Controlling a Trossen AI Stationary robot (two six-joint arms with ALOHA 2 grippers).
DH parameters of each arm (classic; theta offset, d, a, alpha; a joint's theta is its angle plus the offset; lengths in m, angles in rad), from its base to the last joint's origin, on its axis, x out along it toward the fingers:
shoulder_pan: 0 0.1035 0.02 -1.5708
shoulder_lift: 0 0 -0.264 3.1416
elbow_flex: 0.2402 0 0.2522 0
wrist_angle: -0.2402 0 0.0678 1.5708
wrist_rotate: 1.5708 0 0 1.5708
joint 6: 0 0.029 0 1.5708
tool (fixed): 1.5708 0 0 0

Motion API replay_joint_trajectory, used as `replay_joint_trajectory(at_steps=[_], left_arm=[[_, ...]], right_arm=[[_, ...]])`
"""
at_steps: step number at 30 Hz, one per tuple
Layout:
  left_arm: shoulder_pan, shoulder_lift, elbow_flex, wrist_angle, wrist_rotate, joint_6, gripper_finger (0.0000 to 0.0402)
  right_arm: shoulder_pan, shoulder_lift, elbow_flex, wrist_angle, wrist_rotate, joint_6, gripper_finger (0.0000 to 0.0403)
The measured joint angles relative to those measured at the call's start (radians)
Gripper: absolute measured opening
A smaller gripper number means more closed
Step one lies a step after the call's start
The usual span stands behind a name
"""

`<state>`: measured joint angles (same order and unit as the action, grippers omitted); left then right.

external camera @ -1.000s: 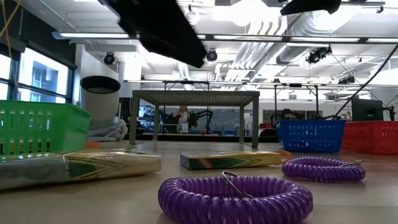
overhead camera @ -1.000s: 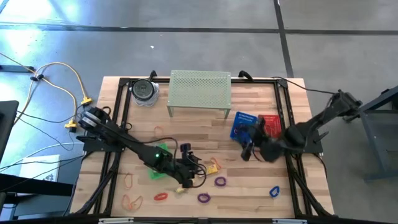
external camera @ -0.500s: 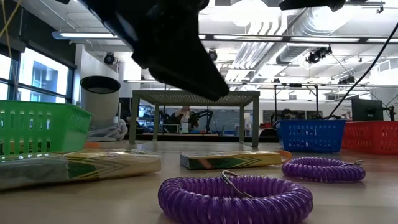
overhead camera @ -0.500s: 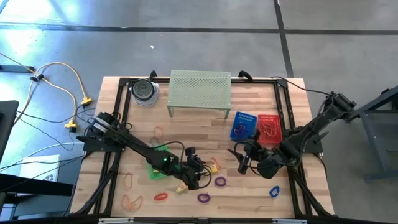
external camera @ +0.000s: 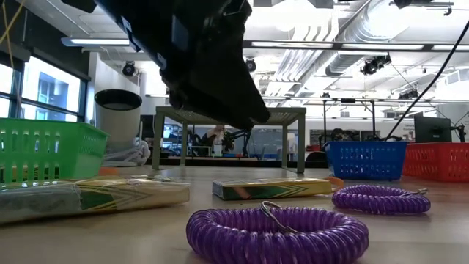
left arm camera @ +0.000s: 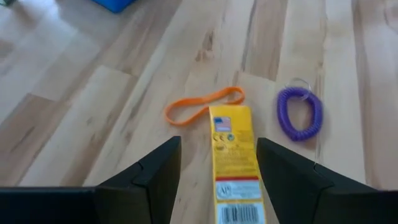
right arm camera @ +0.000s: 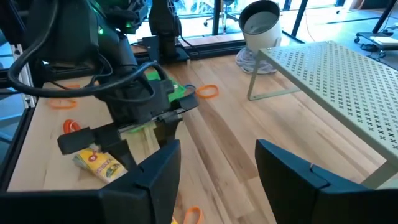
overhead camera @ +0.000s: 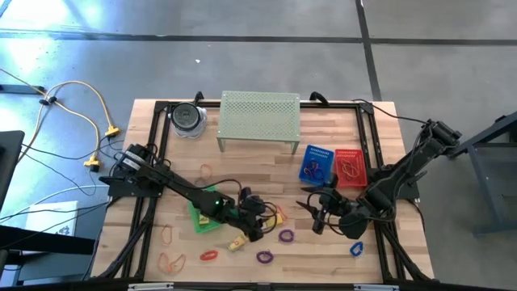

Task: Pick & Place Office Desk Supplies
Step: Put the crayon box into the green bin

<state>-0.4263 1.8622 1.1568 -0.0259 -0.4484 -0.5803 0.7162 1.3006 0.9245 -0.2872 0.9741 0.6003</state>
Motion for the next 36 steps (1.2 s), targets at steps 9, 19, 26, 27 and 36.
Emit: replay_joint_trajectory(at_steps=[9, 19, 26, 27, 36], left_arm=[[-0.014, 0.0, 0.0, 0.013, 0.016, 0.057, 0.0306], [-0.029, 0.02, 0.001, 0.047, 0.007, 0.034, 0.0361], [-0.035, 0.112, 0.0, 0.124, -0.002, 0.055, 0.0361], [-0.035, 0.116, 0.0, 0.131, -0.002, 0.056, 0.0361], [-0.034, 0.167, 0.0, 0.154, -0.052, 0.078, 0.0361]], right_arm=[[0.0, 0.0, 0.0, 0.0, 0.0, -0.007, 0.0196], [0.0, 0.0, 0.0, 0.001, -0.008, 0.0, 0.0196], [0.0, 0.0, 0.0, 0.008, -0.016, 0.008, 0.0196], [0.0, 0.0, 0.0, 0.012, -0.022, 0.008, 0.0196], [0.0, 0.0, 0.0, 0.031, -0.034, 0.007, 0.0196]])
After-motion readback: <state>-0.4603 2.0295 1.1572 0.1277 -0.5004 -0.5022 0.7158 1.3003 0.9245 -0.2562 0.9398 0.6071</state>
